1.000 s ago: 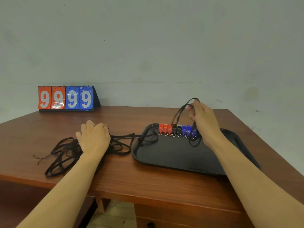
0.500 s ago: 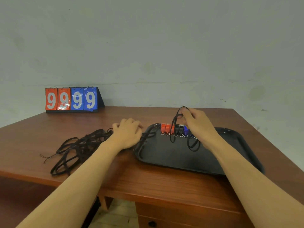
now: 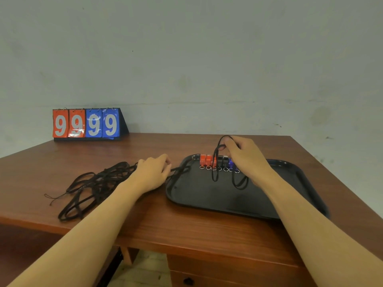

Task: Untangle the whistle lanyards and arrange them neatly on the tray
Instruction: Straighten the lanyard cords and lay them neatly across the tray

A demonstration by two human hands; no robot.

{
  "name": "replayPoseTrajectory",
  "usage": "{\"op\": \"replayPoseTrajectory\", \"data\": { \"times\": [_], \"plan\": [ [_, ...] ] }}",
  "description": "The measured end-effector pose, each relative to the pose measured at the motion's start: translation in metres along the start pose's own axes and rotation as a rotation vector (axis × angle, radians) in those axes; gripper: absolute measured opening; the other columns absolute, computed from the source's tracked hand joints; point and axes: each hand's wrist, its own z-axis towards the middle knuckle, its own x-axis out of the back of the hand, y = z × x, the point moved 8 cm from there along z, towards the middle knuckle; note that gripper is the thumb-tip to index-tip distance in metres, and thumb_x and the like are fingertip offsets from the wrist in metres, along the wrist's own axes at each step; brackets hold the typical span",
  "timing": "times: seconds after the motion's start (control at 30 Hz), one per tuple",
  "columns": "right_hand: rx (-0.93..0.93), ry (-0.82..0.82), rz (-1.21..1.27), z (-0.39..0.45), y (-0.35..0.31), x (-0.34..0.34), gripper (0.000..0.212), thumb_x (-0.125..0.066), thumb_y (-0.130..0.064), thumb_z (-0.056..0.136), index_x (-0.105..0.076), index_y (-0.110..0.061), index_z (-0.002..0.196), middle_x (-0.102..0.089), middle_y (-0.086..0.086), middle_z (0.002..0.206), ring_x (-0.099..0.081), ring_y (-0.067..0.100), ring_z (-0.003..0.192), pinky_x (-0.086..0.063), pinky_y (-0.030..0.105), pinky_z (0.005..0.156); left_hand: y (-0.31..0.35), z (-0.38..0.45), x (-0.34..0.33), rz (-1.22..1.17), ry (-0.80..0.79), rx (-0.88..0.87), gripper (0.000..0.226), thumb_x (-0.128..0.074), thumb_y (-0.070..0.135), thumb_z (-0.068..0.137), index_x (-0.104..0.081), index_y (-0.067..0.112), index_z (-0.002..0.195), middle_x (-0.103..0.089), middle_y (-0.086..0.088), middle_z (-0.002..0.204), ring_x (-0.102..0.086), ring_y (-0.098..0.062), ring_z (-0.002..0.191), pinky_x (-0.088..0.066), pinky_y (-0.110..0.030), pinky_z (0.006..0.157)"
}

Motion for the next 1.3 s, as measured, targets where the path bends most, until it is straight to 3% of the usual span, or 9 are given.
{"op": "replayPoseTrajectory", "data": {
  "times": [0.17,0.33,0.57,0.63,0.77,0.97,1.1,1.2,1.3],
  "plan": [
    [-0.001,-0.006,-0.006,0.000,-0.001,0.000,0.035,-0.042,-0.038,0.105,-0.072,-0.028,0.089,-0.044,-0.015,0.042,-0.043,0.008,0.050,-0.045,0.029,0.065,-0.026,-0.008,0.011,0.217,0.065,0.148,0.018,-0.035,0.030,0.106,-0.051,0.022,0.109,-0.062,0.004,0.082,-0.057,-0.021,0.080,-0.036,-0.047,0.096],
    [0.022,-0.025,-0.008,0.000,-0.003,-0.003,0.033,-0.042,-0.037,0.105,-0.070,-0.031,0.086,-0.045,-0.006,0.055,-0.048,0.012,0.057,-0.051,0.036,0.071,-0.017,-0.014,0.024,0.271,0.179,0.161,0.022,-0.042,0.026,0.097,-0.059,0.023,0.111,-0.051,-0.003,0.123,-0.043,-0.024,0.117,-0.031,-0.050,0.101],
    [0.058,-0.037,0.004,0.000,-0.006,-0.004,0.034,-0.042,-0.036,0.105,-0.070,-0.027,0.089,-0.050,-0.001,0.058,-0.051,0.016,0.057,-0.051,0.038,0.072,0.059,-0.001,0.020,-0.226,0.077,-0.149,0.031,-0.040,0.034,0.103,-0.059,0.032,0.127,-0.057,0.008,0.135,-0.047,-0.014,0.127,-0.037,-0.051,0.110],
    [0.074,-0.054,0.007,-0.001,-0.008,-0.005,0.032,-0.041,-0.038,0.104,-0.069,-0.031,0.089,-0.063,0.011,0.074,-0.062,0.023,0.069,-0.051,0.040,0.073,0.083,-0.006,0.028,-0.384,0.050,-0.264,0.040,-0.041,0.045,0.104,-0.053,0.028,0.139,-0.057,0.009,0.138,-0.051,-0.004,0.124,-0.042,-0.035,0.109],
    [0.103,-0.068,0.000,-0.002,-0.012,-0.007,0.032,-0.041,-0.034,0.105,-0.070,-0.026,0.097,-0.069,-0.006,0.082,-0.063,0.010,0.078,-0.048,0.030,0.074,0.118,-0.016,0.034,-0.599,-0.094,-0.391,0.047,-0.052,0.049,0.101,-0.049,0.029,0.144,-0.060,0.018,0.135,-0.055,0.009,0.119,-0.039,-0.008,0.094],
    [0.088,-0.094,-0.019,-0.003,-0.010,-0.006,0.025,-0.045,-0.037,0.103,-0.068,-0.028,0.105,-0.066,-0.007,0.085,-0.058,0.004,0.069,-0.044,0.024,0.066,0.111,-0.011,0.037,-0.617,0.016,-0.361,0.033,-0.048,0.030,0.106,-0.069,0.021,0.083,-0.074,0.008,0.080,-0.067,0.008,0.084,-0.043,-0.019,0.084],
    [-0.060,-0.175,-0.044,-0.002,0.002,-0.001,0.043,-0.053,-0.041,0.099,-0.047,-0.026,0.139,-0.057,-0.010,0.112,-0.055,-0.002,0.091,-0.046,0.027,0.086,0.063,0.003,0.032,-0.530,0.116,-0.220,0.028,-0.045,0.027,0.107,-0.071,0.025,0.095,-0.067,0.004,0.069,-0.065,-0.008,0.067,-0.051,-0.023,0.072],
    [-0.114,-0.251,-0.060,-0.003,0.004,0.012,0.069,-0.054,-0.037,0.097,-0.020,-0.027,0.156,-0.050,0.002,0.135,-0.057,0.020,0.116,-0.044,0.033,0.094,0.035,0.008,0.033,-0.449,0.154,-0.150,0.031,-0.046,0.020,0.105,-0.067,0.029,0.086,-0.064,0.005,0.066,-0.060,-0.009,0.059,-0.046,-0.027,0.063],
    [-0.181,-0.155,-0.008,0.002,0.023,0.047,0.059,-0.036,-0.025,0.104,-0.017,-0.026,0.159,-0.029,-0.005,0.160,-0.032,0.018,0.145,-0.028,0.038,0.117,0.018,0.014,0.030,-0.382,0.122,-0.116,0.029,-0.043,0.018,0.106,-0.067,0.027,0.092,-0.061,0.004,0.071,-0.051,-0.002,0.052,-0.038,-0.019,0.052]
  ]
}}
